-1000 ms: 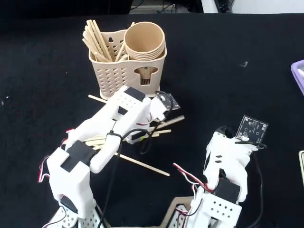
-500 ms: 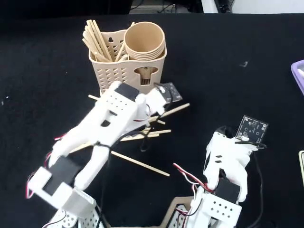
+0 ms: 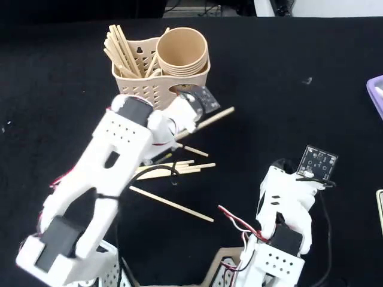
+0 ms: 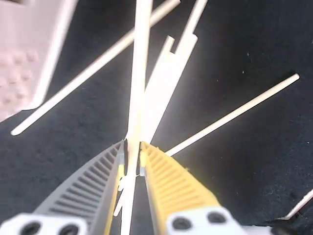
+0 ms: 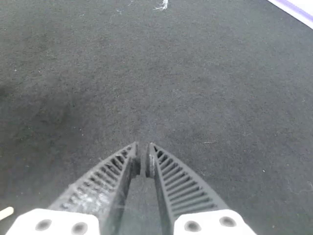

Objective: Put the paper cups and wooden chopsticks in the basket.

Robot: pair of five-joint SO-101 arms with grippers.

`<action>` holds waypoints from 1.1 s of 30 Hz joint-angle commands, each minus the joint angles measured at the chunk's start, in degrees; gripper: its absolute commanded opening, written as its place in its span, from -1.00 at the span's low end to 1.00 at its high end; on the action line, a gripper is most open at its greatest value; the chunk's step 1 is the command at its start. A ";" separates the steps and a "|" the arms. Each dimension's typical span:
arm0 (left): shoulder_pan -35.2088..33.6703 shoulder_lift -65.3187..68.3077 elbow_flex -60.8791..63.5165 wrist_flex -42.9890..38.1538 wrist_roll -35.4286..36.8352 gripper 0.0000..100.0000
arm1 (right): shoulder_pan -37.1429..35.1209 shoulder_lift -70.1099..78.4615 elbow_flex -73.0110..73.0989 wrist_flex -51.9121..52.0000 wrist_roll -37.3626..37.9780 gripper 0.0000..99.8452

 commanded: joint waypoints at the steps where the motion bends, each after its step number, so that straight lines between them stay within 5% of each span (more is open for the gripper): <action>1: -0.84 -6.33 -4.79 1.23 -0.26 -0.94 | -0.70 -4.35 -1.71 -0.18 0.00 -0.91; 6: -0.75 -14.68 -9.27 0.79 0.62 -0.94 | -0.70 -4.35 -1.71 -0.18 0.00 -0.91; 11: -0.48 -19.96 -18.24 0.18 9.93 -0.94 | -0.70 -4.35 -1.71 -0.18 0.00 -0.91; 21: -0.92 -20.13 -22.90 -16.26 25.67 -0.94 | -0.70 -4.35 -1.71 -0.18 0.00 -0.91; 33: -9.71 -20.04 -22.81 -35.08 37.10 -0.94 | -0.70 -4.35 -1.71 -0.18 0.09 -0.91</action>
